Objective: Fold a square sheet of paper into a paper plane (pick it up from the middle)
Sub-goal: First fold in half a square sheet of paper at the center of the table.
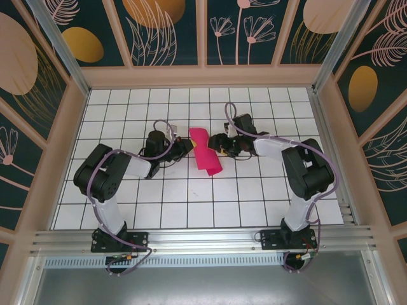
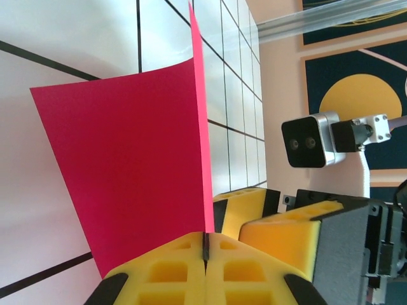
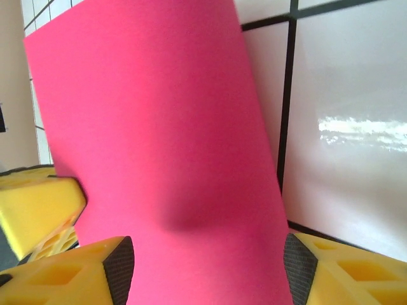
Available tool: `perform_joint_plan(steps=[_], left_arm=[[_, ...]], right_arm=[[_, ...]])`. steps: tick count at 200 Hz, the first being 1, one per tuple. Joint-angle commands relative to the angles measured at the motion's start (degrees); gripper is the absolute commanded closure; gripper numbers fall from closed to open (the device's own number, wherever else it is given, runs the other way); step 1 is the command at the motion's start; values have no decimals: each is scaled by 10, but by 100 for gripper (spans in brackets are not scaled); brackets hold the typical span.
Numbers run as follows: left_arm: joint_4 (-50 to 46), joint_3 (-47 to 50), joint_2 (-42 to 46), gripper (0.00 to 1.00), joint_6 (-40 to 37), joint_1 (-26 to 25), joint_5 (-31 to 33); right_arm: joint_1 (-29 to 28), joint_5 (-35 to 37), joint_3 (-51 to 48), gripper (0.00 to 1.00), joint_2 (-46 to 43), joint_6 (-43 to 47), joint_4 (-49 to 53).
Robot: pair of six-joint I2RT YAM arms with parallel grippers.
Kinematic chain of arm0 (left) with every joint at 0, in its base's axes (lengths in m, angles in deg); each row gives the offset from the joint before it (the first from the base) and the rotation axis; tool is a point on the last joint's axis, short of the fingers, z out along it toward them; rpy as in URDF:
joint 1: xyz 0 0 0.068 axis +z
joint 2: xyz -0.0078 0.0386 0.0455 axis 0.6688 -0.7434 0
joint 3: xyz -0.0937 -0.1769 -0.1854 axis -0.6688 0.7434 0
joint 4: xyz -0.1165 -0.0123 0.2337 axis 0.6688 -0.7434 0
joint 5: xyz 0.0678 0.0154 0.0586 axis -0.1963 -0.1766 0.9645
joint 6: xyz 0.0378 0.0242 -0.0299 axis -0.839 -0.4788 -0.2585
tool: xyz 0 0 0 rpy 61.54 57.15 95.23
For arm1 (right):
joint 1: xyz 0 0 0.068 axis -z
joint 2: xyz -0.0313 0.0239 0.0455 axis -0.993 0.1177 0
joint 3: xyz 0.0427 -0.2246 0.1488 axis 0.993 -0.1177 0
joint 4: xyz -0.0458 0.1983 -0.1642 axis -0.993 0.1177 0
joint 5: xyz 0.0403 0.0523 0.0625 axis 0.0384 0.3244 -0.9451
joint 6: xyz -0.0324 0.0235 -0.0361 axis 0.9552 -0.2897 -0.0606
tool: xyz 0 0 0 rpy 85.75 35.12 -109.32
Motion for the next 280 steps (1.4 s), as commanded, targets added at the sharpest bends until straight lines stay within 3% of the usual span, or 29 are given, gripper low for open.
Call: perform_joint_plan(steps=[1, 66, 160, 225, 280], left_arm=[[0, -20, -16, 100, -8, -12, 5], [-55, -50, -46, 100, -37, -39, 38], [-84, -62, -64, 100, -39, -44, 56], [-90, -68, -73, 100, -35, -44, 52], [-176, -77, -25, 67, -74, -43, 100]], right_arm=[[-1, -15, -29, 34, -24, 3, 12], [13, 37, -48, 32, -62, 58, 29], [-6, 42, 27, 35, 26, 113, 68], [-9, 62, 41, 49, 54, 127, 92], [-11, 102, 42, 58, 70, 144, 113]])
